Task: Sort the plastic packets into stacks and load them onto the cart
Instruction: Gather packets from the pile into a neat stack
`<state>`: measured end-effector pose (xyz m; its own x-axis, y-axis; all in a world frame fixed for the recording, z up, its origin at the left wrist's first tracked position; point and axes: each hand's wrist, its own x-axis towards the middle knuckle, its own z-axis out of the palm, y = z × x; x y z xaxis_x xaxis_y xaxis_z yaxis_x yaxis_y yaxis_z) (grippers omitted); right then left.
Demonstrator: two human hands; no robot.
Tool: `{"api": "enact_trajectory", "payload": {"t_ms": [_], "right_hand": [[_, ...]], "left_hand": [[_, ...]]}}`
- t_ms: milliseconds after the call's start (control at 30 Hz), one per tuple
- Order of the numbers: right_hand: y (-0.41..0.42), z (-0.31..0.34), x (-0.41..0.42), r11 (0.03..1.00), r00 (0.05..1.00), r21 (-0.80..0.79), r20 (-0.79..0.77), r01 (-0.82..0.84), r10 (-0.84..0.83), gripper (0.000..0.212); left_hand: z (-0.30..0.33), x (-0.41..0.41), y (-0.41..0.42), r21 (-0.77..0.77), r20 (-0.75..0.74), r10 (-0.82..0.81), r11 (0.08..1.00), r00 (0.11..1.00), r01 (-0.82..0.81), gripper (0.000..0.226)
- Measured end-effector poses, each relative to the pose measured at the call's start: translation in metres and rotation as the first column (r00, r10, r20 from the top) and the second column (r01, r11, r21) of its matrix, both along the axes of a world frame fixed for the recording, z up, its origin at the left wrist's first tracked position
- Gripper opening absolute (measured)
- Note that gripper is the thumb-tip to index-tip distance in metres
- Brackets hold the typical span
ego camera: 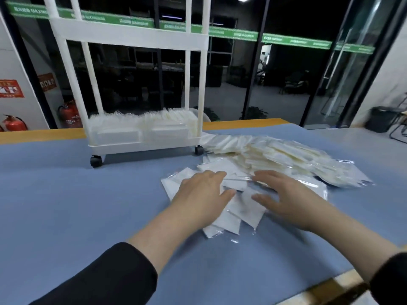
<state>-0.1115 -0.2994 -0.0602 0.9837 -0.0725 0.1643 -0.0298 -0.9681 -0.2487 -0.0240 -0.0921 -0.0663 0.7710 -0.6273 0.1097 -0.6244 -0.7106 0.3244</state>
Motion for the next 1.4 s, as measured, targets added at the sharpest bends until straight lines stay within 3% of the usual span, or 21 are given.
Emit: {"api": "enact_trajectory", "payload": {"t_ms": [133,233,467,567,700,867,1167,1400], "right_hand": [[-0.035,0.0,-0.01,0.997,0.983,-0.046,0.175,0.06,-0.051,0.044],[-0.067,0.005,-0.008,0.987,0.965,-0.076,0.234,0.144,-0.122,0.051],[-0.105,0.028,0.041,0.968,0.971,-0.083,-0.008,0.238,-0.24,0.105],[-0.11,0.028,0.062,0.966,0.964,-0.072,-0.086,0.247,-0.252,0.115],[-0.109,0.018,0.082,0.97,0.953,-0.068,-0.182,0.234,-0.242,0.1],[-0.102,0.007,0.09,0.961,0.971,-0.157,-0.042,0.228,-0.237,0.058],[-0.109,-0.001,0.095,0.951,0.979,-0.236,0.056,0.202,-0.194,0.043],[-0.102,-0.001,0.069,0.94,0.946,-0.278,0.306,0.196,-0.106,0.03]], "left_hand": [[0.002,-0.012,-0.034,-0.087,-0.001,0.0,0.996,1.0,0.0,0.05],[0.002,-0.009,-0.059,-0.152,0.007,0.008,0.988,1.0,-0.007,0.048],[-0.007,0.007,-0.067,-0.308,0.161,0.058,0.951,0.985,-0.006,0.043],[-0.008,0.014,-0.06,-0.357,0.202,0.043,0.934,0.978,0.033,0.04],[-0.01,0.018,-0.061,-0.372,0.16,0.05,0.928,0.986,0.013,0.042],[-0.012,0.018,-0.061,-0.393,0.157,0.058,0.919,0.986,0.009,0.041],[-0.011,0.016,-0.057,-0.431,0.159,0.052,0.902,0.986,0.021,0.039],[-0.009,0.019,-0.055,-0.513,0.17,0.065,0.858,0.983,0.032,0.047]]}}
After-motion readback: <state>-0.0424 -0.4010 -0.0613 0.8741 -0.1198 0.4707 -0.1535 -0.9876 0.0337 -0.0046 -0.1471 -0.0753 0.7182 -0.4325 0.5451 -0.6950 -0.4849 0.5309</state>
